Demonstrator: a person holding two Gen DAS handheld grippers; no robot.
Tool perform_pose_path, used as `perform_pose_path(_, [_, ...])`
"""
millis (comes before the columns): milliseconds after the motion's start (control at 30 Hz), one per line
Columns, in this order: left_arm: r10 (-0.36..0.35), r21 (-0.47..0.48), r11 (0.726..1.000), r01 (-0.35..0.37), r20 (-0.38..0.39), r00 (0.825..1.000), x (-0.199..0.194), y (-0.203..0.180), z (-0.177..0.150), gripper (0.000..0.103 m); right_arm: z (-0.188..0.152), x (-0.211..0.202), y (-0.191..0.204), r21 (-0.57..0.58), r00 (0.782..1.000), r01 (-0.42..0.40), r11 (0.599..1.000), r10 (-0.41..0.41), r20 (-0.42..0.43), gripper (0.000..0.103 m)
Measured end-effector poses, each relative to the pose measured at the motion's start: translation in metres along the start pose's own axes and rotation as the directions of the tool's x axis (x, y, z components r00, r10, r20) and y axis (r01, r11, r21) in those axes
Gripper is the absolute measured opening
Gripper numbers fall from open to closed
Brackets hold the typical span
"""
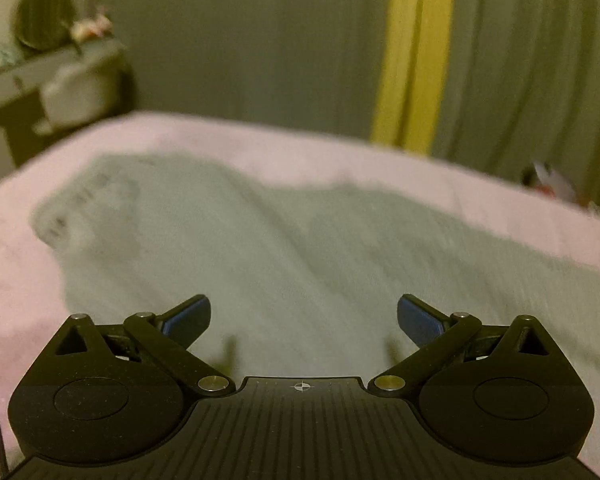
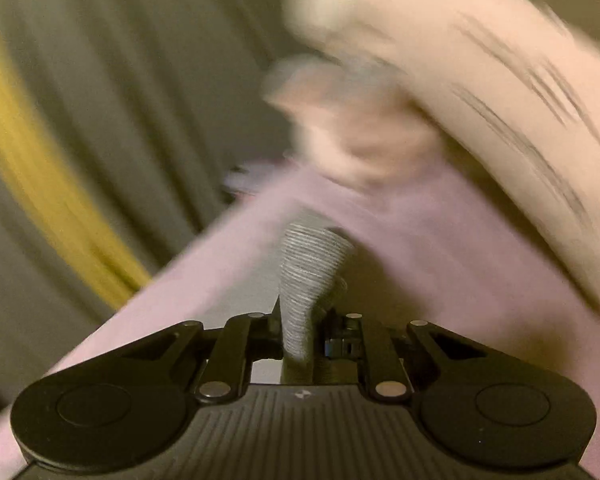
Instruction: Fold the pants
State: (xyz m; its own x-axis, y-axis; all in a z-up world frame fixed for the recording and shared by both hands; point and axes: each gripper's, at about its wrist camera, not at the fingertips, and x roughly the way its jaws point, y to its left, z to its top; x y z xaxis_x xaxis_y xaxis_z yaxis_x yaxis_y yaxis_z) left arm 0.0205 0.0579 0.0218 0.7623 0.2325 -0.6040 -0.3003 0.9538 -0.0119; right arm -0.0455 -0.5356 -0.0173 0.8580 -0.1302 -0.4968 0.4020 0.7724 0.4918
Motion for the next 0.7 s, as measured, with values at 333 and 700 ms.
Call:
perform_pose_path(333, [0.018,-0.205,0.979,-0.002,0.078,0.997,-0.005,0.048,0.006,0.103,-0.139,-0.022,0.243,-0.565,0.803,-0.594,0.572,0.461,-0.377,0.017])
perform_pose_path(700, [-0.117,-0.195,0.974,0.113,-0.009,0.993,0.009,0.040,-0.003,0.103,-0.180,0.001,0.243,-0.392,0.689,-0.677,0.624,0.348,-0.636,0.064])
